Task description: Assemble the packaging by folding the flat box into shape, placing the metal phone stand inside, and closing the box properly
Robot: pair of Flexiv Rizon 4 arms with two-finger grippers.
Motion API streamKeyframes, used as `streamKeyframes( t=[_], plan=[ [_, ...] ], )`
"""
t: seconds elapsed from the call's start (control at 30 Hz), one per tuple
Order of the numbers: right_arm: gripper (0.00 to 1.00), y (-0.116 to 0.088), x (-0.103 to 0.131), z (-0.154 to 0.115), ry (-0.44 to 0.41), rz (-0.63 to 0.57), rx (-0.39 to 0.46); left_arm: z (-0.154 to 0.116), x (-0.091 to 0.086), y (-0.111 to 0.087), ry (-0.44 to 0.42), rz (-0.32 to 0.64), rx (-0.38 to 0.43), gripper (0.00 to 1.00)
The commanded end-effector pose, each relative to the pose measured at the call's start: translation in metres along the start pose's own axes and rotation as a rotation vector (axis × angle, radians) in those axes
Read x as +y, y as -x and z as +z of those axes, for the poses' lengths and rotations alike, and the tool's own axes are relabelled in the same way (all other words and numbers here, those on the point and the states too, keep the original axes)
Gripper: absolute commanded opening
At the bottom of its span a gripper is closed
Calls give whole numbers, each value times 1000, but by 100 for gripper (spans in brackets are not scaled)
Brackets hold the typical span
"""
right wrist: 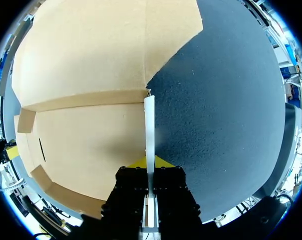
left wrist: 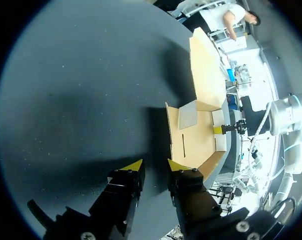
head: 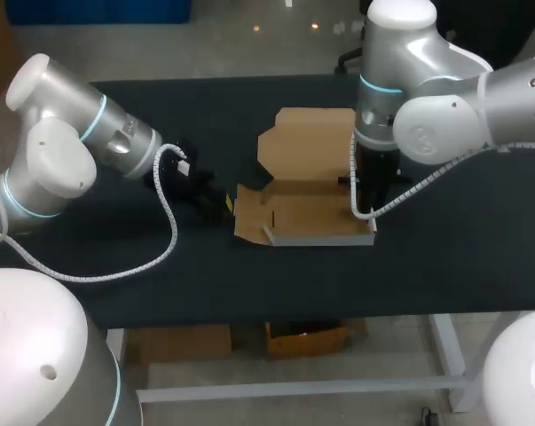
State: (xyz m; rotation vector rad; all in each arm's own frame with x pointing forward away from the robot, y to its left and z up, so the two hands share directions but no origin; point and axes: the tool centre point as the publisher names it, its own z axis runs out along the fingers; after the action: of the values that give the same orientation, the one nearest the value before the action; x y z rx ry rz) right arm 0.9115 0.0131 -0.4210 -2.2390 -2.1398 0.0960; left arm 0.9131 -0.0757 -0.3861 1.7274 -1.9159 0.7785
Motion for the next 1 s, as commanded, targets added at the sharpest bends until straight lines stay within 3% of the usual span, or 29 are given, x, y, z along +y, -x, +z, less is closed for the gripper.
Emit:
streamKeyframes(
  t=[0.03, 0.47, 1.0],
  plan=[
    [0, -1, 0, 1, -1, 1, -2, 10, -3, -1, 2, -2, 4, 29],
    [0, -1, 0, 1, -1, 1, -2, 15, -5, -24, -16, 20, 78, 22],
    [0, -1, 0, 1, -1, 1, -2, 25, -6, -52, 0, 47, 100, 30]
  ],
)
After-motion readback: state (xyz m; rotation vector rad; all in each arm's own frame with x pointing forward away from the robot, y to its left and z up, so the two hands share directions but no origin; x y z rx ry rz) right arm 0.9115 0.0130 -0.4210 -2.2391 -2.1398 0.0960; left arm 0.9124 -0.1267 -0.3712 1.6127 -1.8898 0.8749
